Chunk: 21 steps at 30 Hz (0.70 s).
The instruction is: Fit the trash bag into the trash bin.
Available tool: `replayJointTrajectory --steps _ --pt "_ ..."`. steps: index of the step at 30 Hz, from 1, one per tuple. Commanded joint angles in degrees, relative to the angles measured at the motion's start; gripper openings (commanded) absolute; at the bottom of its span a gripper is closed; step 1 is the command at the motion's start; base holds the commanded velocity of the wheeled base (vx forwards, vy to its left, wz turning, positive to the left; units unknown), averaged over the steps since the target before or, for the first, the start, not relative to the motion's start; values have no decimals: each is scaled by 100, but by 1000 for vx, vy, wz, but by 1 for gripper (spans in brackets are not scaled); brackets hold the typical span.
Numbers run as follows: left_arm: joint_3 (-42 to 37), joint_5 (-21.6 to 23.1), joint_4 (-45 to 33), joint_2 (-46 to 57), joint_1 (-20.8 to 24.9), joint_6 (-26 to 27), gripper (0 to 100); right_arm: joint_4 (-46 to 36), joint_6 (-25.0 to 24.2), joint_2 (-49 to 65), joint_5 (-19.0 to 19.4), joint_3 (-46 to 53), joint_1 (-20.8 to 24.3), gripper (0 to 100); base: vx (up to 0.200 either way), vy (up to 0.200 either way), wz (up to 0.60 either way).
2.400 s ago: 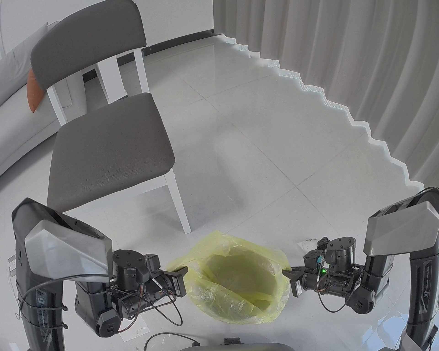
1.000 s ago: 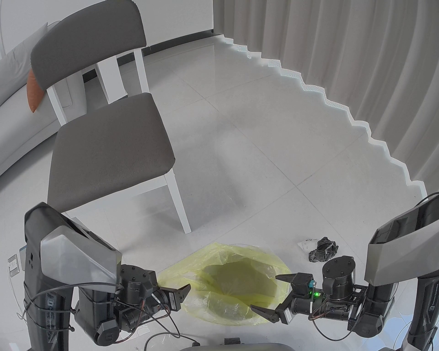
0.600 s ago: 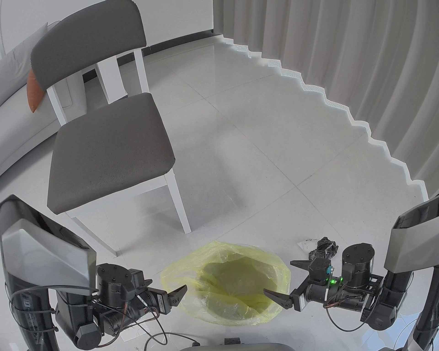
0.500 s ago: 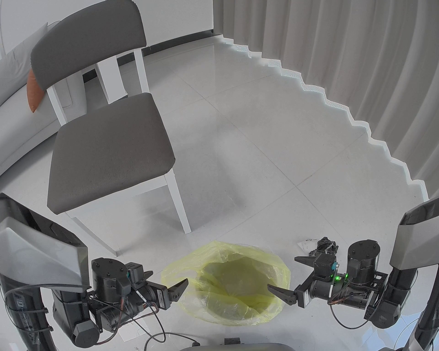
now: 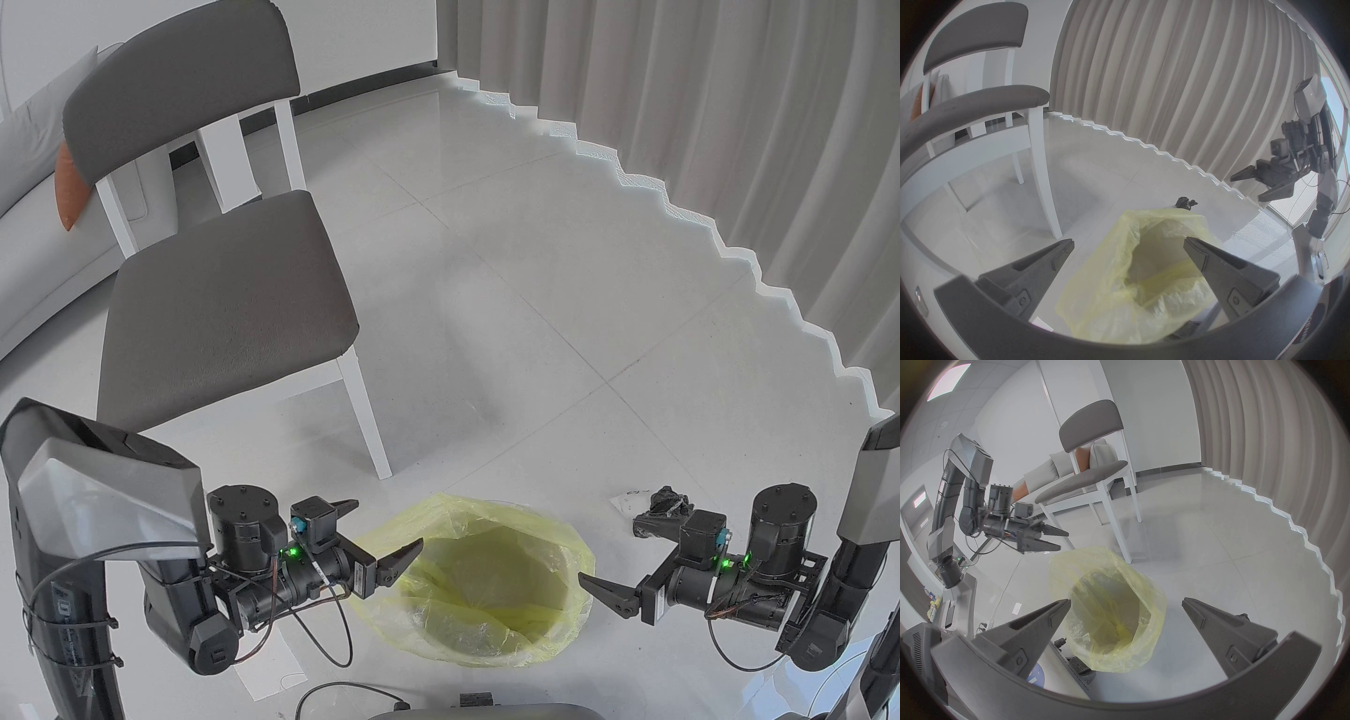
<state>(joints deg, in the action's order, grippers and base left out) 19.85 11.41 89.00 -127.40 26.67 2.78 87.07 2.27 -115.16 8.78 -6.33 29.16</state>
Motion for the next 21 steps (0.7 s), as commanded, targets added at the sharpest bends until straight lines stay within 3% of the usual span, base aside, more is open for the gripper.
replayJointTrajectory --steps 1,16,17,21 --pt "643 72 38 -786 -285 82 100 3 2 205 1 141 -33 100 0 0 0" --pt "1109 116 -50 -1366 -206 153 100 12 -7 328 -8 193 -42 100 0 0 0" --pt "1127 107 -50 -1375 -206 144 0 12 -7 337 -25 202 -42 100 0 0 0" --pt "1179 63 -23 -1375 -198 144 0 12 -7 381 -78 220 -68 100 0 0 0"
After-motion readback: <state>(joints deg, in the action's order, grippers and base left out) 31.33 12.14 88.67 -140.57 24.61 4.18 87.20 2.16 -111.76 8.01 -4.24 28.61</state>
